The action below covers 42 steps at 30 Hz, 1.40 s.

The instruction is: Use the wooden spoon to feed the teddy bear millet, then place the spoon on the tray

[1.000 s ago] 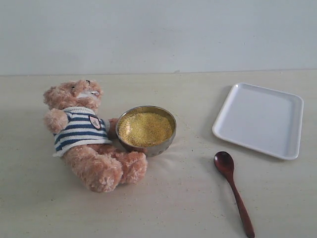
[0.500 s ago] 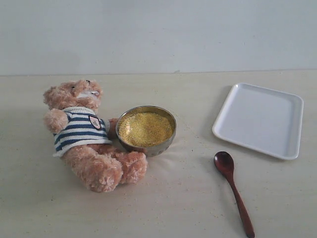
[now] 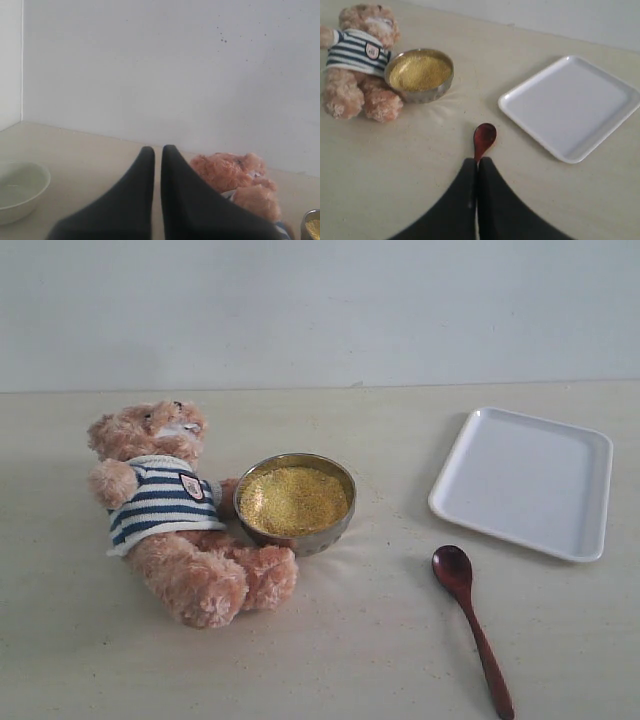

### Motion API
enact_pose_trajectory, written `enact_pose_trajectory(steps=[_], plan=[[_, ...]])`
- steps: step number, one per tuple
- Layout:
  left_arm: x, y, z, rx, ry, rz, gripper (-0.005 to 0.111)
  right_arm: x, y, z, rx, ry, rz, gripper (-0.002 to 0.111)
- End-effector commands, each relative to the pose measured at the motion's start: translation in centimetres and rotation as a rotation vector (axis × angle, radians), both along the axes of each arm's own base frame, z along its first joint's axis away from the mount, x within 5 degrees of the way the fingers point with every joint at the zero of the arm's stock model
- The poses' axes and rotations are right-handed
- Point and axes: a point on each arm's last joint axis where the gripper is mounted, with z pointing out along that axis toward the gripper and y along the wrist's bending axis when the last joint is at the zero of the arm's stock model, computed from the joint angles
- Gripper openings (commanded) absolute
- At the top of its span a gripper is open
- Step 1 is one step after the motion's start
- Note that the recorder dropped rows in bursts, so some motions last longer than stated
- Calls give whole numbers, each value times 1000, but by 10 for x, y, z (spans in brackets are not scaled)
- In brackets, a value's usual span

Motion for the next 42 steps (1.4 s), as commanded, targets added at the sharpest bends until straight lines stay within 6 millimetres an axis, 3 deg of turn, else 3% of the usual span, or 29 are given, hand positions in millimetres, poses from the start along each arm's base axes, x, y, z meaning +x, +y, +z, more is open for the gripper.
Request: enact_pose_trajectory(steps=[1, 6, 14, 23, 28, 33, 42], plan=[[-1, 0, 3, -5, -23, 4, 5, 18, 8, -3, -27, 37, 59, 0], [-1, 0, 3, -5, -23, 4, 5, 38, 27, -31, 1, 77, 131, 0], [-1, 0, 3, -5, -23, 4, 5, 57, 75, -83, -5, 120, 257, 0], [-1, 0, 3, -5, -23, 4, 5, 84, 106, -123, -29, 257, 214, 0], [-1, 0, 3, -5, -23, 4, 5, 96, 106, -136, 18, 338, 105, 0], [-1, 0, 3, -5, -23, 4, 5, 108, 90, -141, 77, 388, -50, 0], [-1, 0, 3, -5, -23, 4, 5, 91, 75, -165, 164, 326, -49, 0]])
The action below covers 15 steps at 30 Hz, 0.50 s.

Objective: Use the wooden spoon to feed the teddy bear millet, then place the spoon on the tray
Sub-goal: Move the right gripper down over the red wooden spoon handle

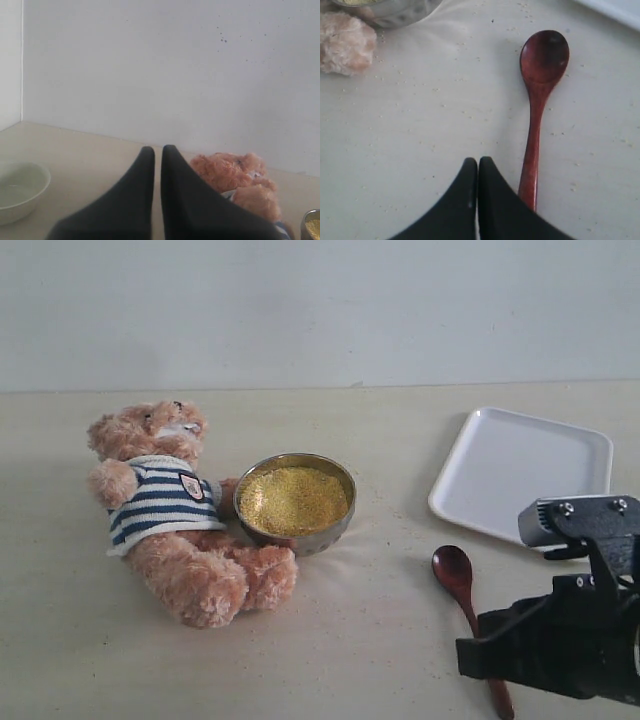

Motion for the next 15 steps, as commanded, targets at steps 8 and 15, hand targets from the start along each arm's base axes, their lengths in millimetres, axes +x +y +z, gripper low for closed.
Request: enact_pose_trajectory(steps=[8, 15], plan=[[-1, 0, 3, -5, -23, 4, 5, -14, -23, -22, -114, -130, 29, 0], [-1, 0, 3, -5, -23, 4, 5, -14, -23, -22, -195, -191, 116, 9]])
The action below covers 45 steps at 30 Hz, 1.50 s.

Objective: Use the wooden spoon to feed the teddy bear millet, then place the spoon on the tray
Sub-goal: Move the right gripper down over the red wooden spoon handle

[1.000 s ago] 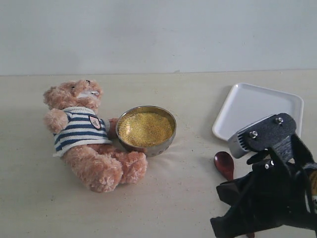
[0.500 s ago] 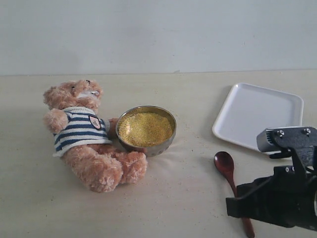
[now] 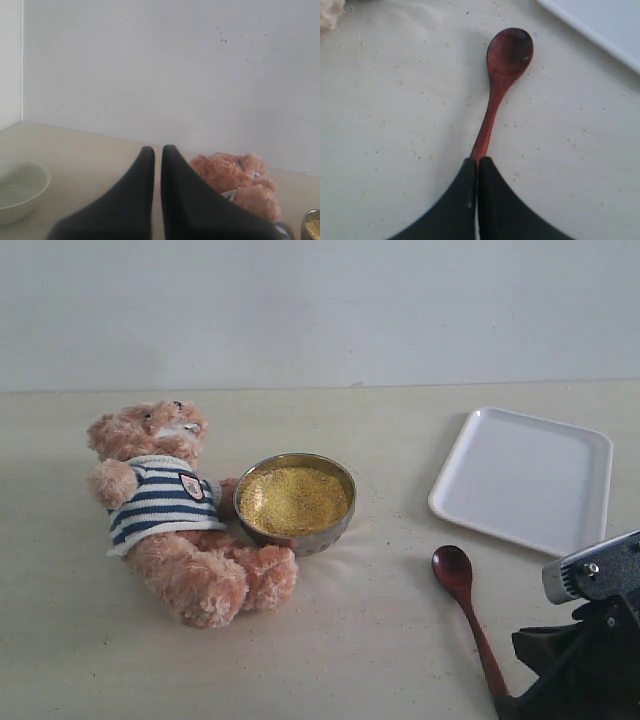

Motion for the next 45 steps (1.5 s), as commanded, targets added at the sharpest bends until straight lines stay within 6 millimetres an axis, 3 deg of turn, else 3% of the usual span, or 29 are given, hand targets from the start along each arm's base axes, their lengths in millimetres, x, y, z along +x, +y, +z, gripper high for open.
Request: enact_pose_trajectory(steps=[1, 6, 8, 15, 26, 30, 34, 45], plan=[[-1, 0, 3, -5, -23, 4, 5, 0, -1, 0, -39, -36, 32, 14], [-1, 0, 3, -5, -23, 4, 5, 1, -1, 1, -17, -40, 11, 47], [-1, 0, 3, -5, -23, 4, 5, 2, -1, 2, 1, -38, -5, 52], [-1, 0, 3, -5, -23, 4, 5, 5, 1, -3, 16, 12, -44, 51], [-1, 0, 3, -5, -23, 4, 5, 27, 16, -28, -87, 84, -28, 51], [-1, 0, 3, -5, -23, 4, 5, 31, 19, -39, -117, 55, 7, 51], [-1, 0, 3, -5, -23, 4, 5, 39, 23, -34, -66, -56, 8, 51], [-1, 0, 3, -5, -23, 4, 5, 31, 20, -43, -85, 84, -21, 51]])
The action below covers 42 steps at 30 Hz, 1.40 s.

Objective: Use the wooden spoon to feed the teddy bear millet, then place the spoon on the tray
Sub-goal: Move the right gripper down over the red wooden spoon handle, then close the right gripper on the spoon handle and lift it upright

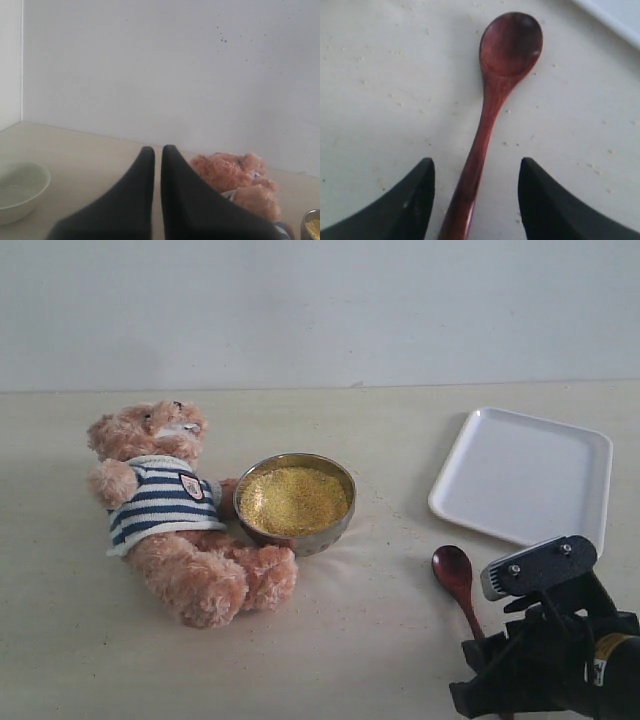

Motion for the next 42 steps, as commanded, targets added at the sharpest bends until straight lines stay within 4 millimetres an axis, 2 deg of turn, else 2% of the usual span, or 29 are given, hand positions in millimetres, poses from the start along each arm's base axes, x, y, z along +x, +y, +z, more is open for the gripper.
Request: enact_pose_trajectory(steps=[1, 4, 6, 7, 9, 13, 15, 16, 27, 35, 39, 42], plan=[[-1, 0, 3, -5, -23, 4, 5, -2, -1, -2, -9, 37, -6, 51], [-1, 0, 3, -5, -23, 4, 5, -3, -2, -3, -6, 54, -24, 51], [-1, 0, 3, -5, -23, 4, 5, -4, -2, -8, -5, 90, -46, 45], [-1, 0, 3, -5, -23, 4, 5, -4, -3, -10, 4, 106, -67, 35], [-1, 0, 3, -5, -23, 4, 5, -4, -2, -12, 1, 113, -56, 28], [-1, 0, 3, -5, -23, 4, 5, -3, -1, -11, 7, 103, -58, 27], [-1, 0, 3, -5, -23, 4, 5, -2, -1, -9, 17, 79, -52, 13], [-1, 0, 3, -5, -23, 4, 5, -2, 0, -5, 22, 61, -39, 0], [-1, 0, 3, -5, -23, 4, 5, -11, -2, 35, 19, -7, 76, 0], [-1, 0, 3, -5, -23, 4, 5, -1, 10, 96, 96, -108, 131, 0], [-1, 0, 3, -5, -23, 4, 5, -4, 8, 118, 164, -219, 125, 0], [-1, 0, 3, -5, -23, 4, 5, -10, 2, 126, 218, -309, 111, 0]])
